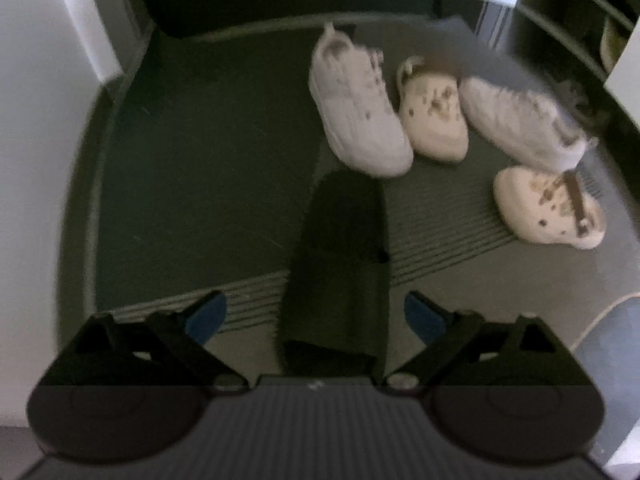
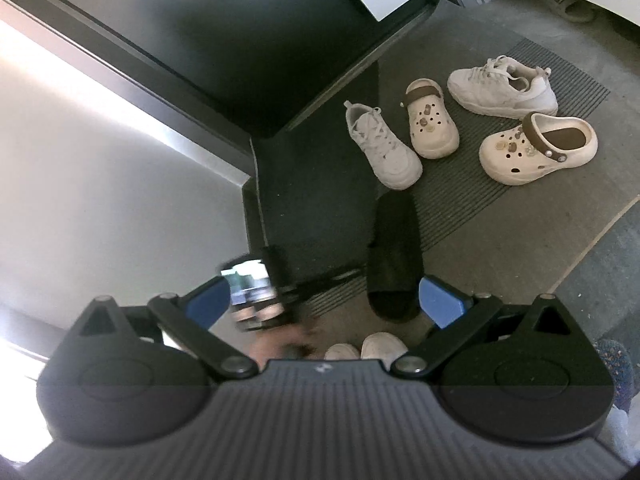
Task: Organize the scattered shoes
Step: 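Carry the black slide with the left tool off the mat toward the floor, then lower the right tool onto the black slide on the floor, then grasp the black slide with the right tool and lift it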
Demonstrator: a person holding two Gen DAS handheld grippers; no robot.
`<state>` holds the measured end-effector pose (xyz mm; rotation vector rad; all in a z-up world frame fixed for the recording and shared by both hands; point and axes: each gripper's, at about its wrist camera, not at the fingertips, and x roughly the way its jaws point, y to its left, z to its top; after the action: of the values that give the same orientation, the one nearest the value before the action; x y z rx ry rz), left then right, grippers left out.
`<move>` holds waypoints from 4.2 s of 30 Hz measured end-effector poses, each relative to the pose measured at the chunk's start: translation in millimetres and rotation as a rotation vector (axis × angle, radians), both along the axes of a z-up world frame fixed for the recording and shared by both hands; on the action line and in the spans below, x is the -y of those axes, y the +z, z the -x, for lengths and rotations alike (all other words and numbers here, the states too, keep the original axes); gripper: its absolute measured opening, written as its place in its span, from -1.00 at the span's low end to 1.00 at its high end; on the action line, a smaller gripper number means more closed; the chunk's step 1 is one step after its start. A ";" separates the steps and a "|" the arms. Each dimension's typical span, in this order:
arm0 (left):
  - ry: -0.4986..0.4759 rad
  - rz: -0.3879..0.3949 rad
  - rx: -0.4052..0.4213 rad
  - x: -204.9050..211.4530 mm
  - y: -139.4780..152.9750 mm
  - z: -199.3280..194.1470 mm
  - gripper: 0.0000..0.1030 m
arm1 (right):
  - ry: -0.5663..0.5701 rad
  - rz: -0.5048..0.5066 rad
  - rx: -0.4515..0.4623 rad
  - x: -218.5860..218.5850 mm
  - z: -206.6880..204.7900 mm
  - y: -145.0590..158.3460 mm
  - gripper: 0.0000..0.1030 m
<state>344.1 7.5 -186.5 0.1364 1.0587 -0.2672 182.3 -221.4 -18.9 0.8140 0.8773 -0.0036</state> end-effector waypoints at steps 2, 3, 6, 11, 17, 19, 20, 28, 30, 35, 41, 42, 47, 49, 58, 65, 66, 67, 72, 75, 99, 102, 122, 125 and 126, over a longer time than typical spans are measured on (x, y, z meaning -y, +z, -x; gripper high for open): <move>0.053 0.071 0.016 -20.9 34.3 17.1 0.95 | -0.006 0.014 0.008 -3.3 3.2 1.6 1.00; 0.076 0.107 0.010 -30.2 47.3 24.1 0.95 | -0.007 0.019 0.014 -5.1 4.8 2.2 1.00; 0.135 0.161 -0.009 -52.6 79.0 43.1 0.95 | -0.011 0.016 0.019 -9.9 7.0 1.7 1.00; 0.171 0.164 0.043 -69.7 125.7 69.0 0.96 | -0.053 -0.010 0.019 -11.8 13.6 0.6 1.00; 0.195 0.181 0.063 -70.1 162.1 91.0 0.97 | -0.102 0.016 0.053 -9.7 26.8 6.2 1.00; 0.180 0.163 0.084 -66.7 183.3 103.9 0.97 | -0.097 0.048 0.053 -12.4 29.2 7.7 1.00; 0.174 0.159 0.099 -65.2 191.6 109.3 0.97 | -0.088 0.065 0.047 -14.8 29.7 7.9 1.00; 0.224 0.241 0.167 -77.7 266.6 144.7 0.98 | 0.077 0.100 0.010 -38.1 33.6 0.8 1.00; 0.257 0.252 0.227 -89.2 288.2 152.8 0.99 | 0.143 0.104 0.022 -44.6 28.9 1.1 1.00; 0.352 0.273 0.269 -113.2 309.1 169.6 0.99 | 0.450 0.318 0.026 -86.5 -12.8 -1.8 1.00; 0.375 0.308 0.224 -125.0 302.9 179.4 0.99 | 0.943 0.557 0.155 -148.6 -62.1 -27.0 1.00; 0.380 0.296 0.231 -124.8 298.7 179.3 0.99 | 0.999 0.603 0.189 -156.4 -64.0 -31.8 1.00; 0.416 0.305 0.241 -128.6 292.3 183.6 0.99 | 1.425 0.856 0.238 -195.1 -79.5 -91.8 1.00; 0.444 0.291 0.297 -126.4 297.8 187.8 0.99 | 1.547 0.926 0.217 -203.1 -88.4 -115.8 1.00; 0.422 0.263 0.302 -64.2 283.0 183.8 0.99 | 1.886 1.223 0.289 -183.5 -116.2 -232.8 1.00; 0.290 0.270 0.198 -1.7 255.1 162.2 0.99 | 1.989 1.506 0.325 -164.2 -149.3 -315.6 1.00; 0.278 0.278 0.185 1.3 252.8 160.2 0.99 | 1.985 1.519 0.328 -165.4 -153.9 -324.2 1.00; 0.248 0.290 0.163 7.2 248.1 154.5 0.99 | 1.987 1.517 0.331 -167.2 -157.3 -330.6 1.00; 0.185 0.281 0.062 14.8 220.4 133.9 0.99 | 1.988 1.508 0.347 -176.6 -172.1 -355.7 1.00; 0.180 0.292 0.014 12.5 209.2 127.7 0.99 | 1.969 1.517 0.351 -183.1 -180.7 -365.8 1.00; 0.068 0.355 0.094 9.7 236.7 173.1 0.99 | 1.758 0.868 -0.052 -185.8 -216.6 -305.8 -0.26; 0.051 0.355 0.092 12.5 237.6 174.9 0.99 | 1.794 0.783 -0.137 -183.8 -219.4 -303.3 -0.24; -0.022 0.350 0.015 35.6 224.0 170.1 0.99 | 1.829 0.886 -0.199 -170.6 -171.3 -351.9 -0.08; -0.012 0.351 0.009 35.1 221.2 168.3 0.99 | 1.786 0.888 -0.173 -165.9 -169.3 -352.8 -0.02; -0.002 0.344 0.006 35.1 219.5 167.5 0.99 | 1.772 0.879 -0.159 -163.2 -169.0 -351.2 -0.03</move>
<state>176.6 -27.7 33.0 -0.1711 0.9917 -0.4456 351.3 -58.3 -370.1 -0.9529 1.3322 1.0291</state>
